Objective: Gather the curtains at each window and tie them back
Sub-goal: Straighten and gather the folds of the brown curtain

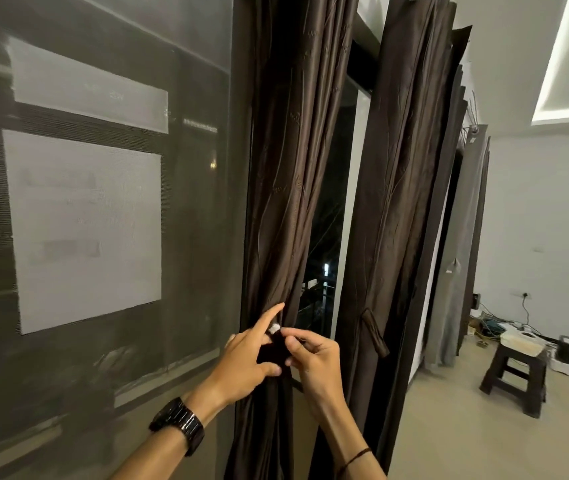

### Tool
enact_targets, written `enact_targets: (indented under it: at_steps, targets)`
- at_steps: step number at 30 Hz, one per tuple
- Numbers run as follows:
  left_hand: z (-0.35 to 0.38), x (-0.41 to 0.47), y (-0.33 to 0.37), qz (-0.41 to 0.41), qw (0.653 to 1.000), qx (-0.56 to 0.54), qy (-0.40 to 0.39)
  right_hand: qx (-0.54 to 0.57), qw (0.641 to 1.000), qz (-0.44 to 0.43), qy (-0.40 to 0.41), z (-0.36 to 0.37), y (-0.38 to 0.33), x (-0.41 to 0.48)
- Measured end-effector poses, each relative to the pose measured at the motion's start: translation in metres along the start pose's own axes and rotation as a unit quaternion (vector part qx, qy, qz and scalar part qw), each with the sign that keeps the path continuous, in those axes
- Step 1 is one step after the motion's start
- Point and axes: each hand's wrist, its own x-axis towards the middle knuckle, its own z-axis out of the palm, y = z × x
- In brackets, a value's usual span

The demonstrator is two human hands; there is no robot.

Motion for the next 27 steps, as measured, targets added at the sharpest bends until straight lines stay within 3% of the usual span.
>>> enact_targets:
  at_steps: [4, 6, 11, 14, 18, 27]
  targets:
    - [-0.012, 0.002, -0.001, 0.015, 0.999, -0.002, -0.046, -0.008, 0.995, -0.010, -0.103, -0.010, -0.001, 0.004]
    - [-0.017, 0.006, -0.001, 0.024, 0.998, -0.003, -0.063, -0.116, 0.978, -0.053, -0.164, -0.015, -0.006, 0.009]
    - [-0.017, 0.011, 0.006, 0.027, 0.997, 0.018, -0.075, -0.421, 0.856, -0.167, -0.248, -0.016, -0.021, 0.022]
    - [-0.012, 0.012, 0.011, 0.017, 0.997, 0.009, -0.072, -0.520, 0.801, -0.189, -0.229, -0.014, -0.021, 0.025]
    - [-0.001, 0.008, 0.015, 0.018, 0.999, 0.006, -0.034, -0.541, 0.813, -0.165, -0.138, -0.009, -0.013, 0.027]
    - [0.022, 0.000, 0.010, 0.039, 0.991, -0.034, 0.124, -0.589, 0.789, -0.163, -0.058, -0.004, -0.002, 0.020]
